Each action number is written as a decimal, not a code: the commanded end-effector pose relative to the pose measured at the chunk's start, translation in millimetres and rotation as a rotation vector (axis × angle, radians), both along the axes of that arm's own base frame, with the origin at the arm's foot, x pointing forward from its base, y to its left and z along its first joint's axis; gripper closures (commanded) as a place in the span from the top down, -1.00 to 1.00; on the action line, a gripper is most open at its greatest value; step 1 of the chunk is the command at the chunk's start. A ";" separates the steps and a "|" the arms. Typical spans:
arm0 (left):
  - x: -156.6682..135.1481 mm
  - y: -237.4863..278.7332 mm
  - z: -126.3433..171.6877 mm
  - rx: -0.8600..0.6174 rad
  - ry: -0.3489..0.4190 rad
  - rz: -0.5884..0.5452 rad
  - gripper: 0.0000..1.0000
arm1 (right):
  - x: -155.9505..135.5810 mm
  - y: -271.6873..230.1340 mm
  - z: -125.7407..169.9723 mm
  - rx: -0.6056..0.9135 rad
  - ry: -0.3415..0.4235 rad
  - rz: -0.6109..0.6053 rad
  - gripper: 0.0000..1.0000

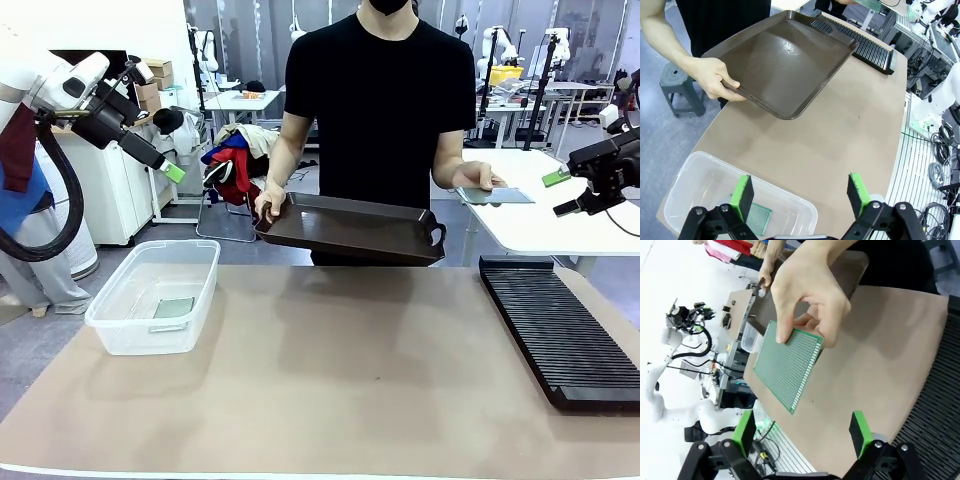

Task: Sort PCBs into racks and boxes based on the side picked up.
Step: Pick up the Blank PCB handed by the Human, then if the short side of the Blank PCB is picked up, insert it into the PCB Rack ; if the long side is picked up, place it in the Organizing box.

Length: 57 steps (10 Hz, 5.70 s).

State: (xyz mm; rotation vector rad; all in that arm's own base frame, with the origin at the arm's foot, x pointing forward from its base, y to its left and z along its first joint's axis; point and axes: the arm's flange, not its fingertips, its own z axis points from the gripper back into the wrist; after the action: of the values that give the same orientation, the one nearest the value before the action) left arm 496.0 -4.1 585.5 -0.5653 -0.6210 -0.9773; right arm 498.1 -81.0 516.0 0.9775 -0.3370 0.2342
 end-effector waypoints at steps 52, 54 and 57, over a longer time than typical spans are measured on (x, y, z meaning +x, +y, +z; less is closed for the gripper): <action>-0.3 0.0 -0.9 0.000 -0.003 -0.011 1.00 | 62.9 -1.1 -45.3 0.374 0.248 0.127 -0.96; -0.3 0.0 -0.9 0.000 -0.003 -0.011 1.00 | 41.2 -14.9 -26.6 0.370 0.018 0.210 -0.96; -0.3 0.0 -0.9 0.000 -0.003 -0.011 1.00 | 11.8 -31.7 2.2 0.347 -0.358 0.312 -0.96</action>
State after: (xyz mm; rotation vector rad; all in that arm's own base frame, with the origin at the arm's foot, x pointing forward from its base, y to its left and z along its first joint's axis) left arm 496.1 -4.2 585.3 -0.5657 -0.6205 -0.9774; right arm 525.8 -110.9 525.3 1.3429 -0.4565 0.5554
